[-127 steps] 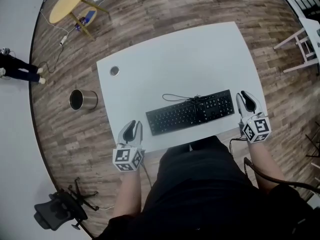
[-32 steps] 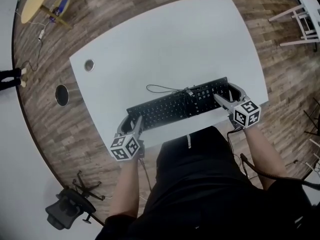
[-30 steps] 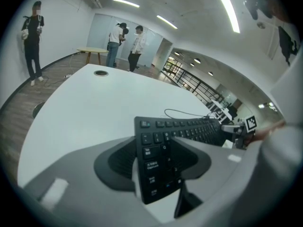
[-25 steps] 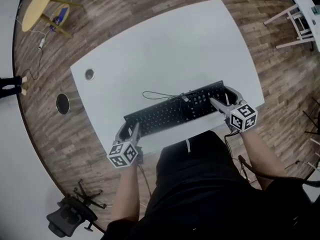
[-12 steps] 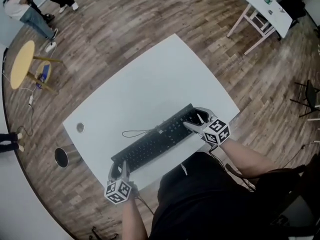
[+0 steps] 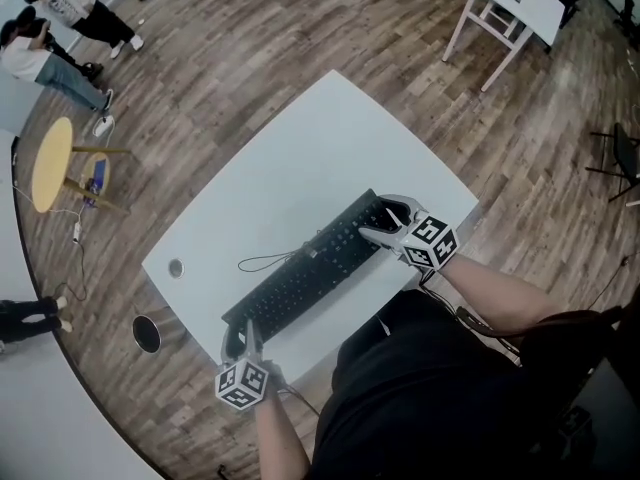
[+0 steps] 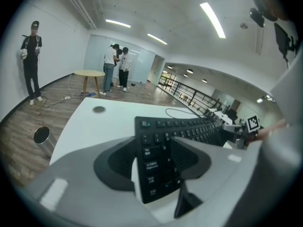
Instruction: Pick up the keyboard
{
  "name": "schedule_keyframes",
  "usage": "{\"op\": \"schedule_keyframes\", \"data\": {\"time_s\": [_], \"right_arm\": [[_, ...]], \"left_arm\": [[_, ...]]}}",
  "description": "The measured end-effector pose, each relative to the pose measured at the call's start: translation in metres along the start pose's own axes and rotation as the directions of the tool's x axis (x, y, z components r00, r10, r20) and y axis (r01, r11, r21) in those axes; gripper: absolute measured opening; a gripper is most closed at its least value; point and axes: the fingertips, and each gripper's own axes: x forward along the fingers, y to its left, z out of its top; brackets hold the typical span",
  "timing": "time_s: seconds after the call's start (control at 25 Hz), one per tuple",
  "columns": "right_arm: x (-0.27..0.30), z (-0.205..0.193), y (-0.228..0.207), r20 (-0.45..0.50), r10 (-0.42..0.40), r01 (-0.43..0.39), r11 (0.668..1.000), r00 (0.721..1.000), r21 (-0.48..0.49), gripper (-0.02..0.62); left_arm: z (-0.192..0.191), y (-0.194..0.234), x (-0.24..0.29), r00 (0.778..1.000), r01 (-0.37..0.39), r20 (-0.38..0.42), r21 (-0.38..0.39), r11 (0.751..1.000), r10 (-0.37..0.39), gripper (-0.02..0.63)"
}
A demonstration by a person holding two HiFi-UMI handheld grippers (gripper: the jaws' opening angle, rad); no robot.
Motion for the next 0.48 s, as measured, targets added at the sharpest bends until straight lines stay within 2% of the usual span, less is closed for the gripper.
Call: {"op": "schedule_keyframes", "data": {"time_s": [0.48], "right_arm": [[-0.006,0.034,0.003,0.09,-0.009,0.01,1.0,0.996,-0.007,0.325]], "left_arm": [[0.052,-0.01,-0.011,0.996,-0.003,0.086,0.084,0.996,-0.005,0.227]]}}
